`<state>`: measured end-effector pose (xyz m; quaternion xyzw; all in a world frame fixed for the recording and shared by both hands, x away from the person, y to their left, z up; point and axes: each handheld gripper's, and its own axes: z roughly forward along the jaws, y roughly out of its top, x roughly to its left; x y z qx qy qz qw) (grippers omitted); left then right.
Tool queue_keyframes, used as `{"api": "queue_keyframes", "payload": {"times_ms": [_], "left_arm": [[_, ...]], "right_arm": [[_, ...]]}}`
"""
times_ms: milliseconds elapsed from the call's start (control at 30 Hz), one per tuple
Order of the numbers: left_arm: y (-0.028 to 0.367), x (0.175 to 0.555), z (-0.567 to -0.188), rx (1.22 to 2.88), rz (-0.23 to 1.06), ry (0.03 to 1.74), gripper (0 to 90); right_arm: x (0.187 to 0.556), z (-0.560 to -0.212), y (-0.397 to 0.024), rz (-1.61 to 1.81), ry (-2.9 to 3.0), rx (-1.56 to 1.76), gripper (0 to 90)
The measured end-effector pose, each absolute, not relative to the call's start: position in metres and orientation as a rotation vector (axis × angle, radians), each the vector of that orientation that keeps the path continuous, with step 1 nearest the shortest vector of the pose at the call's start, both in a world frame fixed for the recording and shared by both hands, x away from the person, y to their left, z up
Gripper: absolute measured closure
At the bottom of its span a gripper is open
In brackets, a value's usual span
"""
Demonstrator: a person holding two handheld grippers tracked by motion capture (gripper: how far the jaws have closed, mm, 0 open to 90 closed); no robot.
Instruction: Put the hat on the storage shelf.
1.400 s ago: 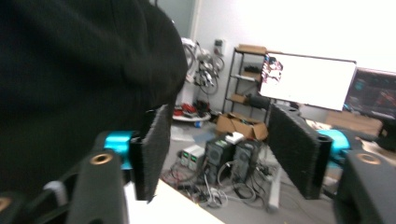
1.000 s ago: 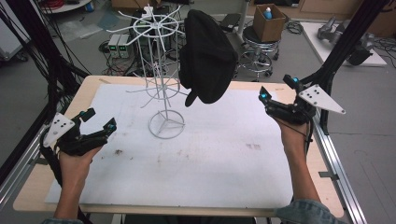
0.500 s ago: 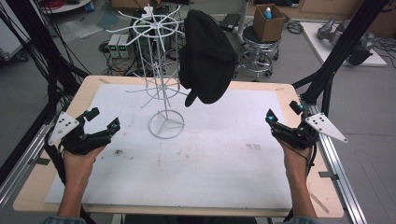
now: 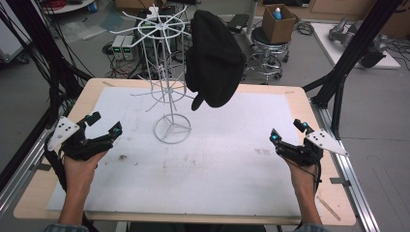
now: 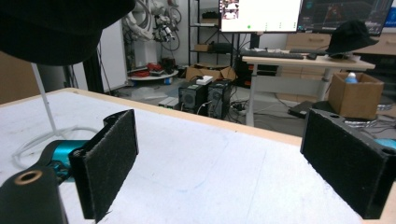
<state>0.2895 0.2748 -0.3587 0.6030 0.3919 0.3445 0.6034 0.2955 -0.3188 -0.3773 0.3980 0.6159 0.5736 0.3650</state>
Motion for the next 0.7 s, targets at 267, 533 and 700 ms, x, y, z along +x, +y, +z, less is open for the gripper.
{"api": "queue_keyframes", "payload": {"times_ms": [267,533,700], "left_arm": [[0.272,0.292,-0.364,1.412,0.808,0.920,15.9],[0.272,0.293,-0.364,1.422,0.815,0.923,15.8],[0.272,0.293,-0.365,1.422,0.814,0.926,15.8]], "right_arm": [[0.288,-0.394,-0.327,1.489,1.555,1.069,10.4],[0.288,-0.400,-0.332,1.463,1.557,1.101,10.4],[0.287,-0.399,-0.330,1.455,1.562,1.093,10.4]]}}
